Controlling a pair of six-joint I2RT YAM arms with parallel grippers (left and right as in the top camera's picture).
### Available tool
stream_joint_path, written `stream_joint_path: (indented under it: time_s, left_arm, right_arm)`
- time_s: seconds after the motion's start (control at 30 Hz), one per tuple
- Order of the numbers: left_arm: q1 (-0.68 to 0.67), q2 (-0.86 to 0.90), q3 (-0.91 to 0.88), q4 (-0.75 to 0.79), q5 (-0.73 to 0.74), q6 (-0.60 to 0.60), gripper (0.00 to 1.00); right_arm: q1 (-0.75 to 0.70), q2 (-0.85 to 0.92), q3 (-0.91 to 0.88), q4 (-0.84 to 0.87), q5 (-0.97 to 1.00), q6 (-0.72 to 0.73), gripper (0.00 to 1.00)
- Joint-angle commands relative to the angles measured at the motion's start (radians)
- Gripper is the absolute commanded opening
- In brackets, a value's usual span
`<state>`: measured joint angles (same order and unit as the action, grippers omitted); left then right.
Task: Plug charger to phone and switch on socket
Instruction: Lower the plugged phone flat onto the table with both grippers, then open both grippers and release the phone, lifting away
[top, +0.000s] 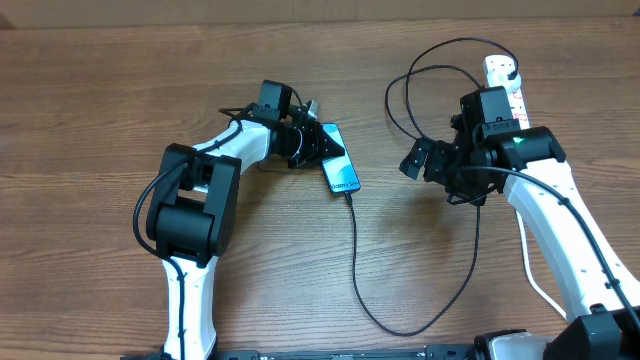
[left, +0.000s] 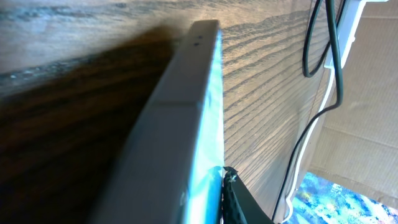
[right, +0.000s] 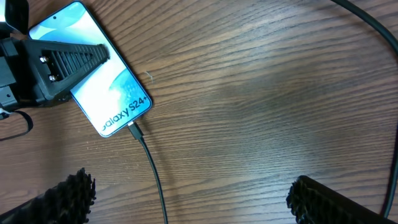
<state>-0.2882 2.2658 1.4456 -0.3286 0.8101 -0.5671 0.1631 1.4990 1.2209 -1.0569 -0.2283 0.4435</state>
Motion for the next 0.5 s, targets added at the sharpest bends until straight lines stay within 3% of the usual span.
stream_joint_path:
  time_s: [0.0, 0.1, 0.2, 0.27, 0.37, 0.47]
  left_arm:
    - [0.002, 0.035, -0.003, -0.019, -0.119, 0.021, 0.15]
    - [0.002, 0.035, -0.003, -0.019, -0.119, 0.021, 0.30]
    - [0.004, 0.035, -0.003, -0.035, -0.135, 0.021, 0.35]
    - [0.010, 0.034, -0.003, -0.064, -0.169, 0.021, 0.45]
    - [0.020, 0.034, -0.003, -0.117, -0.223, 0.021, 0.46]
    - [0.036, 0.034, 0.002, -0.165, -0.245, 0.019, 0.53]
  right_arm:
    - [-0.002, 0.003, -0.009, 0.003, 0.007, -0.008, 1.00]
    - [-0.002, 0.003, -0.009, 0.003, 0.007, -0.007, 1.00]
    - [-0.002, 0.003, -0.009, 0.003, 0.007, -0.008, 1.00]
    - [-0.002, 0.003, -0.009, 0.003, 0.007, -0.007, 1.00]
    - [-0.002, 0.003, -0.009, 0.002, 0.007, -0.007, 1.00]
    - [-0.002, 0.003, -0.009, 0.003, 0.007, -0.007, 1.00]
